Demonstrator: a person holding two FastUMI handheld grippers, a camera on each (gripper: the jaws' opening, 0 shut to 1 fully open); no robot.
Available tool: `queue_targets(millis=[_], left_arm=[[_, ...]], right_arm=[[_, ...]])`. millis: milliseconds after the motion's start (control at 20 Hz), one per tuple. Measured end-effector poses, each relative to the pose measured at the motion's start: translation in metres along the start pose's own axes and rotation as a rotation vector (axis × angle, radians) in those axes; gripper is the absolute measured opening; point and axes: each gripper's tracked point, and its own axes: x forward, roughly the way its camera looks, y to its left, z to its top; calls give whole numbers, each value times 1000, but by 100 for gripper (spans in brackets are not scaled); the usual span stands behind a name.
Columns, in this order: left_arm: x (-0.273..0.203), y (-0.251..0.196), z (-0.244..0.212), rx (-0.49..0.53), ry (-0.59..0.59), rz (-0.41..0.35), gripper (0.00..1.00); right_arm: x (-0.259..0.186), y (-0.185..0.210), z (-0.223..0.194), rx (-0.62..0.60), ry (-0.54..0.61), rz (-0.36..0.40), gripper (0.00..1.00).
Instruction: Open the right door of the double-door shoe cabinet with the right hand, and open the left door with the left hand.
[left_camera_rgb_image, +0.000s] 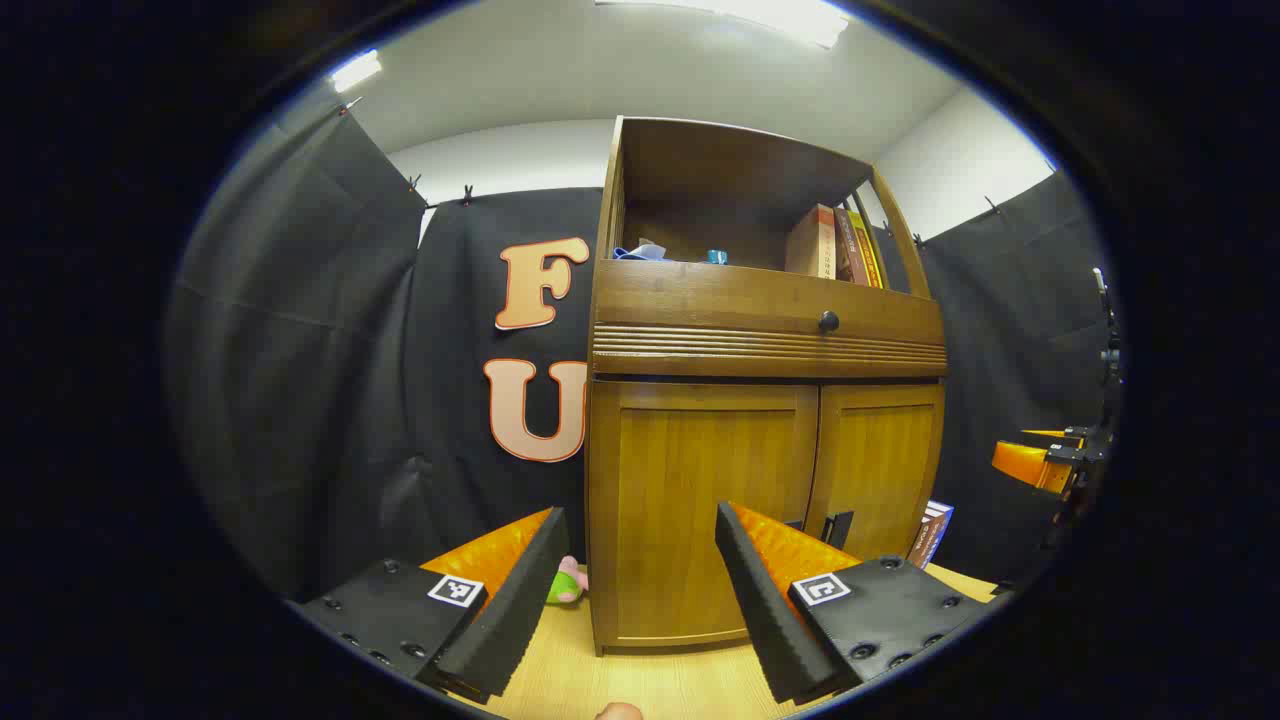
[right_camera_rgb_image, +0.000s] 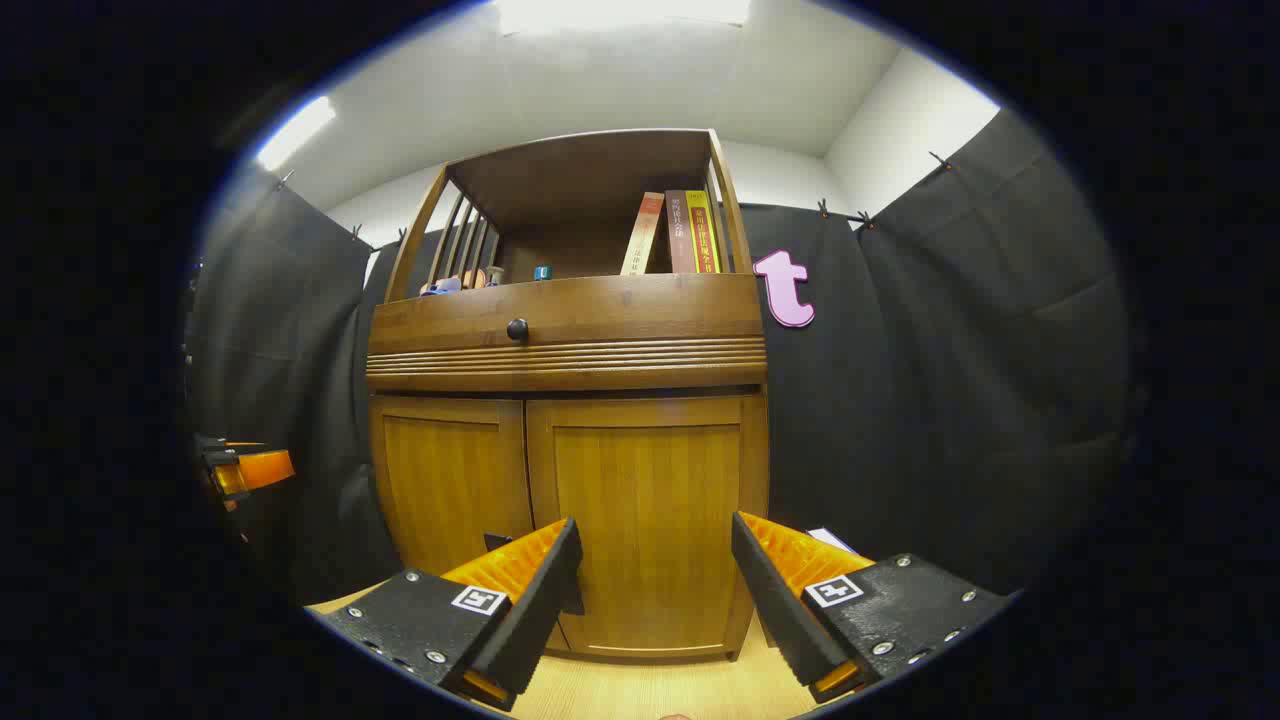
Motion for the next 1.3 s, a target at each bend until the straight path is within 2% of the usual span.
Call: queue_targets(millis=[300, 350, 450, 500, 700, 900, 1300], left_arm=[[-2, 7, 7, 56, -26, 44, 96], [-3, 2, 8, 60, -23, 39, 98], [-4, -8, 9, 49, -22, 8, 95], [-4, -9, 10, 50, -27, 3, 98], [-7, -10, 15, 63, -40, 4, 94], [-8, -8, 11, 64, -31, 3, 95], [-7, 3, 2, 76, -19, 25, 95]], right_arm=[[-2, -1, 3, -7, -3, 9, 93], [-2, -2, 3, -8, -3, 7, 93], [-4, -5, 3, -16, -5, -2, 93], [-5, -6, 4, -21, -7, -5, 93], [-9, -6, 2, -33, -2, -7, 93], [-9, -3, -1, -43, 4, -6, 93], [11, 22, -48, -64, 61, 23, 93]])
